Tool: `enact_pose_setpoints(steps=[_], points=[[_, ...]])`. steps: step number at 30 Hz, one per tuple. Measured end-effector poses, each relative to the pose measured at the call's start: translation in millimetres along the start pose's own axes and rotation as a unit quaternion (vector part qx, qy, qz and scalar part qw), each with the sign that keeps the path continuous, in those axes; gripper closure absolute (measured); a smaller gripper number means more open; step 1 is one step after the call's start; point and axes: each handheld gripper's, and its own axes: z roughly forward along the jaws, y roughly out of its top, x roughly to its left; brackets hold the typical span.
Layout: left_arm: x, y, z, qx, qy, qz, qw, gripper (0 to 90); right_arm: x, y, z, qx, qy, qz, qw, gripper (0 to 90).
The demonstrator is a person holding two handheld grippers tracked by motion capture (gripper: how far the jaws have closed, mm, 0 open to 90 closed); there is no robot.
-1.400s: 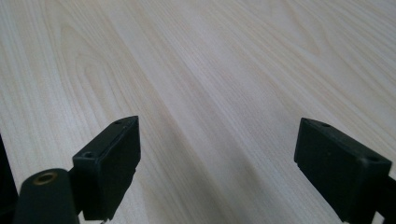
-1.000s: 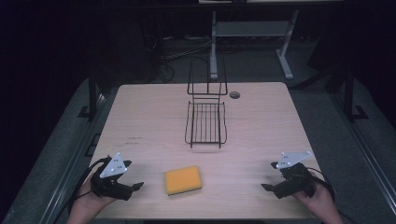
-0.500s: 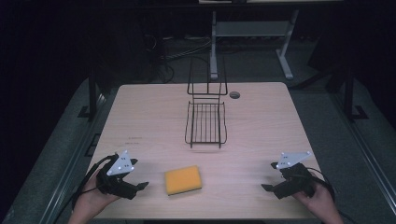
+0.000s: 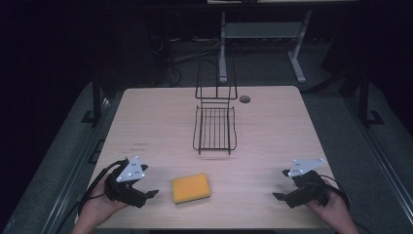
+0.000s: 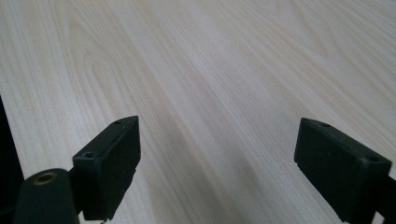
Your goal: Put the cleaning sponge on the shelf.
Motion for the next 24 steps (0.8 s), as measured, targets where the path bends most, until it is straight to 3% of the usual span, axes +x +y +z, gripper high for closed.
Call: enact_pose_setpoints(steps=[24], points=[[-3.9, 18.2, 6.4, 0.007, -0.018, 0.025, 0.9995, 15.9, 0.6, 0.7, -2.1, -0.002, 0.001, 0.001, 1.0000, 14.2]])
